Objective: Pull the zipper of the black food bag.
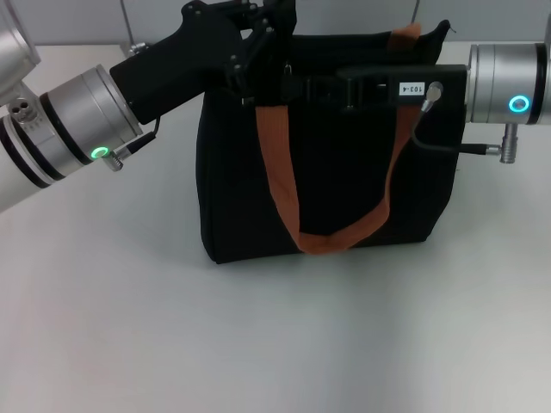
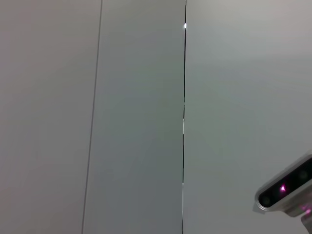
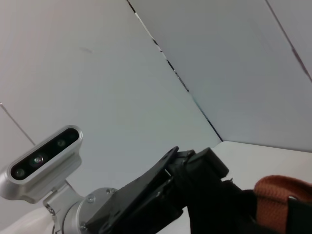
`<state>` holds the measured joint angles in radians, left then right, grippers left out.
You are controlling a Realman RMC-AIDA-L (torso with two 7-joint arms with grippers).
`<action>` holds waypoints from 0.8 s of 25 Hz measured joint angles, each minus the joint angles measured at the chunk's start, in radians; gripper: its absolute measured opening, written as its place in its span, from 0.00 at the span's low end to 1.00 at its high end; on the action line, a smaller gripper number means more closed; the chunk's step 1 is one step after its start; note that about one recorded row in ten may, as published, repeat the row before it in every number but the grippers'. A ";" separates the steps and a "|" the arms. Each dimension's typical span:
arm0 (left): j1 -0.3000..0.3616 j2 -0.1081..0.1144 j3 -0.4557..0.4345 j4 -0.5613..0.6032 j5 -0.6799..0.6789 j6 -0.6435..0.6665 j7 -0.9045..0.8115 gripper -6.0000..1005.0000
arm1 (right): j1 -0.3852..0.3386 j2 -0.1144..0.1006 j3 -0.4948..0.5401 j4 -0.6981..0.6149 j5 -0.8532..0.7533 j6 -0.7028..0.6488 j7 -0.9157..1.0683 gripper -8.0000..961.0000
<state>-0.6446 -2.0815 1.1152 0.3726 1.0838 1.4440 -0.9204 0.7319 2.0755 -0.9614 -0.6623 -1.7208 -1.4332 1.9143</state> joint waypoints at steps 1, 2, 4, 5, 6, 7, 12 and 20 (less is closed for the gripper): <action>0.001 0.000 0.000 -0.001 -0.003 0.000 0.000 0.07 | -0.001 0.000 0.001 0.000 0.000 0.001 0.000 0.01; 0.002 0.000 0.000 -0.001 -0.005 0.000 0.000 0.07 | -0.002 0.000 0.001 -0.001 0.000 0.001 -0.001 0.01; 0.002 0.000 0.000 -0.003 -0.006 0.000 0.000 0.07 | -0.001 0.000 -0.002 -0.001 0.000 0.000 -0.001 0.02; 0.002 0.000 0.000 -0.004 -0.007 0.000 0.000 0.07 | -0.001 0.000 -0.002 -0.001 0.000 0.000 -0.001 0.03; 0.001 0.000 0.000 -0.004 -0.007 0.000 0.000 0.07 | 0.001 0.000 -0.003 -0.001 0.000 0.000 -0.001 0.03; 0.000 0.000 0.000 -0.004 -0.007 0.000 0.000 0.07 | 0.001 0.000 -0.003 -0.001 -0.001 0.000 -0.001 0.04; -0.001 0.000 0.000 -0.006 -0.007 0.000 0.000 0.07 | 0.003 0.000 -0.014 0.000 -0.001 0.002 -0.001 0.06; -0.001 0.000 0.000 -0.006 -0.007 0.001 0.000 0.07 | 0.005 0.000 -0.026 -0.002 -0.004 0.012 -0.001 0.11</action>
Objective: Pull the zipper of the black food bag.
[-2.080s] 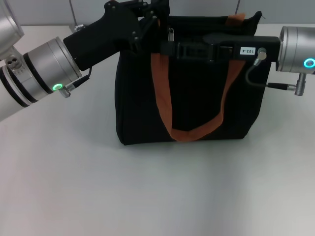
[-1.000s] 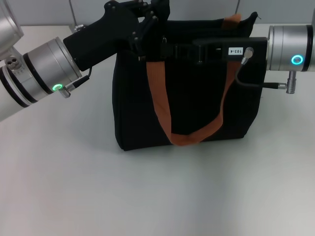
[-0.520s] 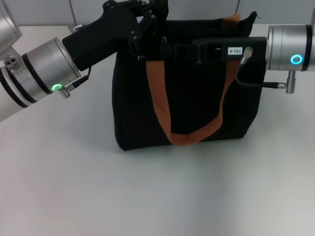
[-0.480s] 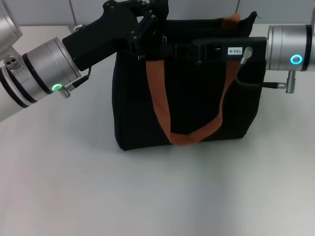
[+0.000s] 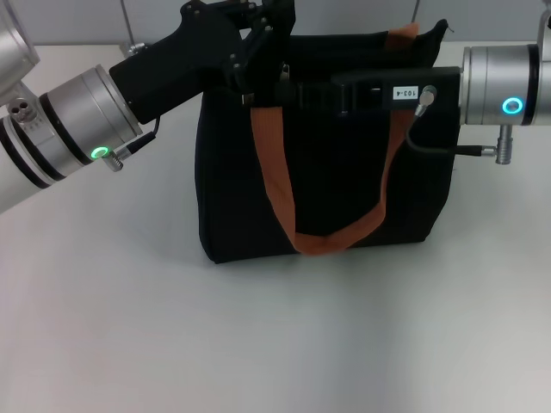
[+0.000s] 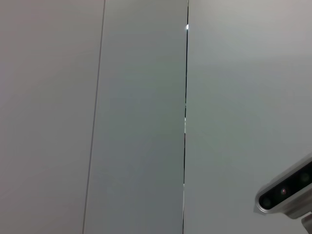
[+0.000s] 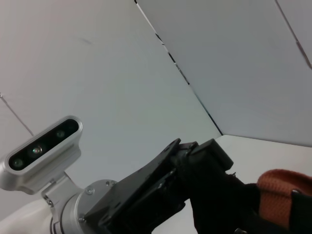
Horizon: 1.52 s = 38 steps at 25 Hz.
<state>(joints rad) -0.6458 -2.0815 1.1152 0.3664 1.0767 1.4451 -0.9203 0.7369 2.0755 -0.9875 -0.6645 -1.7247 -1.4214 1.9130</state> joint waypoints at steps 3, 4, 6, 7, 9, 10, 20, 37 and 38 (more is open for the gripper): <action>0.000 0.000 0.000 0.000 0.000 0.000 0.000 0.07 | 0.000 0.000 0.000 0.000 0.000 0.006 0.000 0.12; 0.000 0.000 0.000 -0.001 0.000 0.000 0.000 0.07 | 0.001 0.000 0.000 0.000 0.000 0.009 0.005 0.12; 0.000 0.000 0.000 -0.001 0.000 0.000 0.000 0.07 | 0.001 0.000 0.001 0.000 0.000 0.012 0.010 0.12; 0.000 0.000 0.000 -0.001 0.000 0.000 0.000 0.07 | 0.002 0.000 0.001 0.000 0.000 0.015 0.017 0.12; 0.001 0.000 0.000 -0.001 -0.002 0.000 0.000 0.07 | 0.004 0.000 0.000 0.000 -0.001 0.019 0.027 0.19; 0.001 0.000 0.000 -0.001 -0.002 0.000 0.000 0.07 | 0.004 0.000 0.000 0.000 -0.001 0.019 0.027 0.23; 0.001 0.000 0.000 -0.001 -0.003 0.000 0.000 0.07 | 0.006 0.000 0.002 0.000 -0.011 0.026 0.031 0.11; 0.018 0.000 0.000 -0.004 -0.005 0.004 0.003 0.07 | 0.026 -0.023 -0.007 -0.135 -0.137 0.016 0.249 0.01; 0.019 0.000 0.000 -0.005 -0.005 0.004 0.005 0.07 | 0.026 -0.023 -0.008 -0.144 -0.142 0.016 0.257 0.01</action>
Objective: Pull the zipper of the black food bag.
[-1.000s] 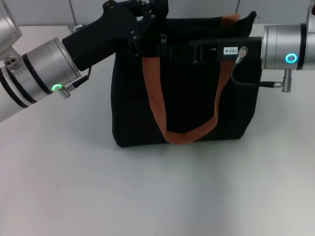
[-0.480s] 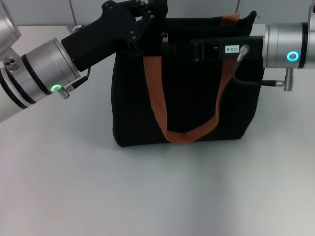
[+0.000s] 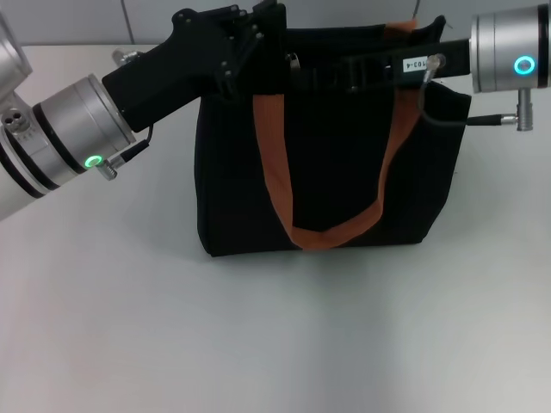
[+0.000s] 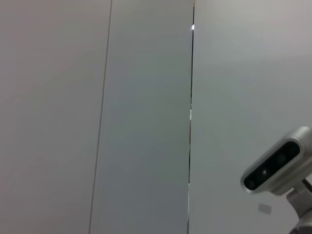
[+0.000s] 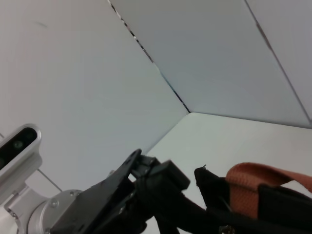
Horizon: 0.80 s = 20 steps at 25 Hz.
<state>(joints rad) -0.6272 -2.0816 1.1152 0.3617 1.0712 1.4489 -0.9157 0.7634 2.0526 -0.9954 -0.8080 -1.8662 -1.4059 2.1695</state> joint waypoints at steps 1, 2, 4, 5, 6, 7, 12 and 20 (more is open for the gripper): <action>0.004 0.000 0.000 -0.017 -0.014 -0.002 0.023 0.07 | 0.000 0.000 -0.001 -0.008 -0.002 0.001 0.008 0.01; 0.004 0.000 0.000 -0.017 -0.014 -0.002 0.023 0.07 | 0.000 0.000 -0.001 -0.008 -0.002 0.001 0.008 0.01; 0.007 0.000 0.000 -0.052 -0.047 -0.001 0.067 0.07 | 0.005 0.000 -0.001 -0.010 -0.003 0.003 0.020 0.01; 0.008 0.000 0.000 -0.061 -0.056 0.000 0.077 0.07 | 0.010 -0.001 -0.001 -0.010 -0.008 0.003 0.029 0.01; 0.010 0.000 0.000 -0.067 -0.060 0.000 0.085 0.07 | 0.019 -0.002 -0.002 -0.010 -0.016 0.002 0.042 0.01; 0.014 0.000 0.000 -0.074 -0.064 0.000 0.094 0.07 | 0.028 -0.003 -0.002 -0.010 -0.028 0.002 0.055 0.01; 0.039 0.000 0.000 -0.085 -0.066 0.001 0.164 0.07 | 0.094 -0.009 -0.004 -0.007 -0.091 -0.002 0.127 0.01; 0.068 0.000 -0.003 -0.142 -0.111 0.010 0.267 0.07 | 0.173 -0.009 -0.005 -0.004 -0.170 -0.009 0.203 0.00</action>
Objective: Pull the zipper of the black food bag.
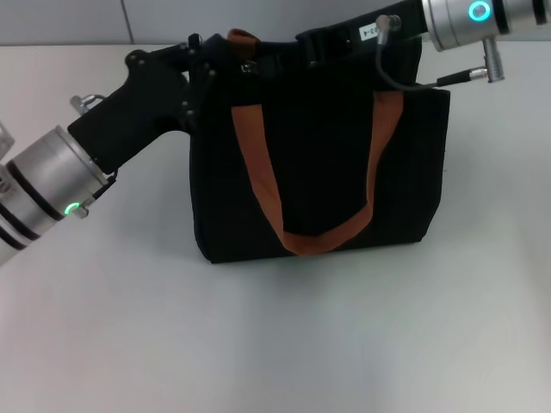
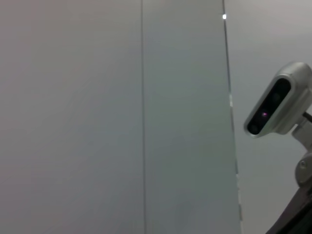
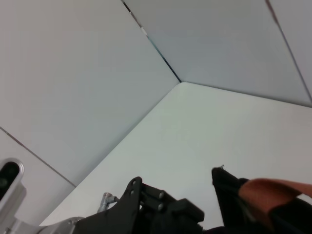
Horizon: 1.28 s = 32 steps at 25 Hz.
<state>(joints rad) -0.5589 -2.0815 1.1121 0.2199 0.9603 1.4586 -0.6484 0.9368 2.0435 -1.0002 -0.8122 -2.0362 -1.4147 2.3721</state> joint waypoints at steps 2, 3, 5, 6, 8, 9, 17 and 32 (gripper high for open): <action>0.007 0.000 0.002 -0.009 -0.020 0.000 0.021 0.07 | 0.006 0.003 -0.001 0.000 -0.004 0.001 0.006 0.00; 0.007 0.000 0.002 -0.009 -0.020 0.000 0.021 0.07 | 0.008 0.004 -0.001 0.000 -0.007 0.001 0.010 0.00; 0.007 0.000 0.002 -0.009 -0.020 0.000 0.021 0.07 | 0.008 0.005 -0.001 0.000 -0.015 0.004 0.016 0.00; 0.016 0.000 -0.003 -0.011 -0.027 0.001 0.030 0.07 | 0.007 0.006 -0.001 0.000 -0.020 0.006 0.020 0.00; 0.018 0.000 -0.004 -0.011 -0.030 -0.002 0.030 0.07 | 0.005 0.006 -0.001 0.000 -0.024 0.007 0.024 0.00; 0.018 0.000 -0.004 -0.011 -0.031 -0.006 0.030 0.07 | 0.004 0.006 -0.001 0.000 -0.026 0.007 0.028 0.00; 0.020 0.000 -0.002 -0.013 -0.032 -0.011 0.031 0.07 | -0.011 0.005 -0.002 0.001 -0.031 0.008 0.032 0.00; 0.019 0.000 -0.008 -0.020 -0.042 -0.041 0.032 0.07 | -0.027 -0.009 0.009 -0.006 -0.074 0.021 0.034 0.00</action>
<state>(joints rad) -0.5404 -2.0816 1.1042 0.1994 0.9180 1.4173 -0.6166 0.9094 2.0345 -0.9913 -0.8186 -2.1101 -1.3935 2.4061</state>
